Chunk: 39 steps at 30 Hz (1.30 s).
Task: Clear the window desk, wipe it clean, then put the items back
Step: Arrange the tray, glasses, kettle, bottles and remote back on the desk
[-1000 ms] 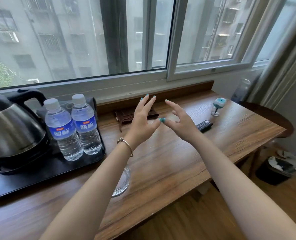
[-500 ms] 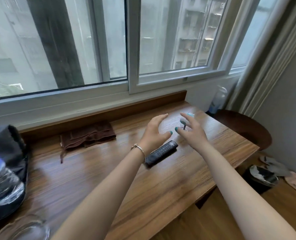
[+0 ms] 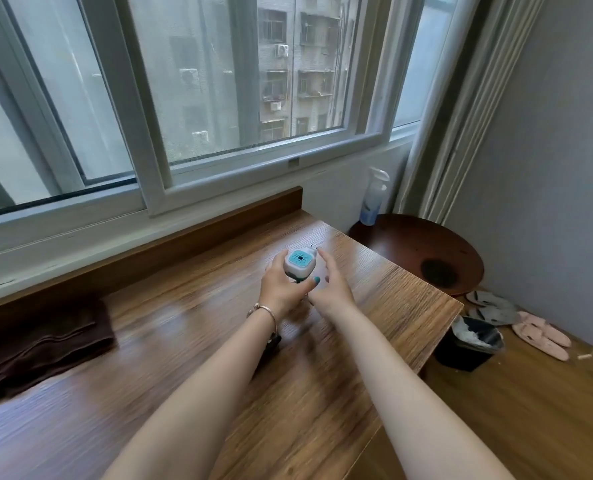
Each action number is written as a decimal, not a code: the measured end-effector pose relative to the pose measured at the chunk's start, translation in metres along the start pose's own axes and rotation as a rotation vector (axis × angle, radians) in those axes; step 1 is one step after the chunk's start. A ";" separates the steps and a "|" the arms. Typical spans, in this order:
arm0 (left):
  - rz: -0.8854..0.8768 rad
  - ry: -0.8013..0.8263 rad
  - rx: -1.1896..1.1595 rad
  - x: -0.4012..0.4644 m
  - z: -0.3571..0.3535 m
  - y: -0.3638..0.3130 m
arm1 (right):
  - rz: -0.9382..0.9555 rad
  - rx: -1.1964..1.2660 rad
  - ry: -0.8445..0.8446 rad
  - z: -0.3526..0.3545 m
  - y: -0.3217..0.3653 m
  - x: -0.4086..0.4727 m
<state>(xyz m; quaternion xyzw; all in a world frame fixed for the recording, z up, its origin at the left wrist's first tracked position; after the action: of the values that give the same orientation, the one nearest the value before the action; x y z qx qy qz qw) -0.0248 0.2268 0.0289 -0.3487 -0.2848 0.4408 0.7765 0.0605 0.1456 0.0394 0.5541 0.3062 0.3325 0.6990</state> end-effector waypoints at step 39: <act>0.030 -0.279 -0.054 -0.250 0.267 0.061 | 0.264 0.149 0.340 -0.189 0.085 -0.267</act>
<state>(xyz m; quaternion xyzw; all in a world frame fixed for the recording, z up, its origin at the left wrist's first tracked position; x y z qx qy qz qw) -0.3669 0.1061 0.1057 -0.3091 -0.3966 0.4888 0.7130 -0.2589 0.0527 0.1005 0.5755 0.3682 0.4863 0.5448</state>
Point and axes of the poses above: each hand's wrist, its own x-axis towards the middle knuckle, its own z-axis out of the back of the hand, y = z × x, the point moved 2 cm from there along x, towards the middle knuckle, and after that the axes turned 11 degrees about x, right-handed, at the moved point
